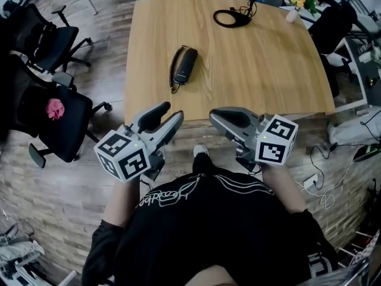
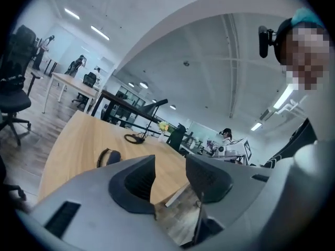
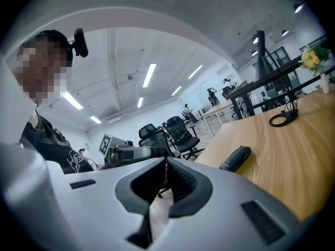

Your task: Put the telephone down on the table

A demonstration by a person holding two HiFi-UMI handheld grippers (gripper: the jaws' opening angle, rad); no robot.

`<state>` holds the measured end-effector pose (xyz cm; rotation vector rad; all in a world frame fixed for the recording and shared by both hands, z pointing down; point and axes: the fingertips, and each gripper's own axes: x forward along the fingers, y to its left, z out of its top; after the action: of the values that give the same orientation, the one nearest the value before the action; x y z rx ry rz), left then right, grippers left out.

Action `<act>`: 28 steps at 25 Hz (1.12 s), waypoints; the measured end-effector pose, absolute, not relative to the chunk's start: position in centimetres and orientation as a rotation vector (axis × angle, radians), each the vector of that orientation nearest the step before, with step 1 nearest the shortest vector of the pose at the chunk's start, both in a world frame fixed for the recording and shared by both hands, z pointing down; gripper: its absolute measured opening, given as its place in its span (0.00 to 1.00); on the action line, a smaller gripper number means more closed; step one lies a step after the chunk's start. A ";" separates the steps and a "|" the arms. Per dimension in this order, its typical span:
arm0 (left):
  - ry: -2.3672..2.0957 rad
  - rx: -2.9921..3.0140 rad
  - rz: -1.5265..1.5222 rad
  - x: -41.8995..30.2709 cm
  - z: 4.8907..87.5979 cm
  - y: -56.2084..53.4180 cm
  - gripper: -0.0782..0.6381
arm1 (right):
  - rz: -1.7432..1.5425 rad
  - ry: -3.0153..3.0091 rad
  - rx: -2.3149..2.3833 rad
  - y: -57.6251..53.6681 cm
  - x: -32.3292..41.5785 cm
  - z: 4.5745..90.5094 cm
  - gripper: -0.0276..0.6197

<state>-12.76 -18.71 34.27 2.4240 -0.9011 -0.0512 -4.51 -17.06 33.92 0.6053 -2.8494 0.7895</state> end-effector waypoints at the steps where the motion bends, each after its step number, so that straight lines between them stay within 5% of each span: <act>1: -0.906 2.452 -0.061 -12.9 33.5 -17.5 0.34 | 0.777 -2.856 0.606 -15.8 -4.8 33.5 0.10; 5: -0.895 2.558 -0.091 -12.9 31.1 -12.4 0.14 | 0.737 -2.889 0.609 -11.2 -5.5 32.3 0.10; 28: -0.733 2.576 -0.159 -15.3 30.2 -0.4 0.13 | 0.742 -2.912 0.563 -1.7 -10.8 32.0 0.10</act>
<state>-15.31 -0.41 30.24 2.5756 -0.7332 -0.1594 -10.83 -1.73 32.01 0.5634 -2.9124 0.7417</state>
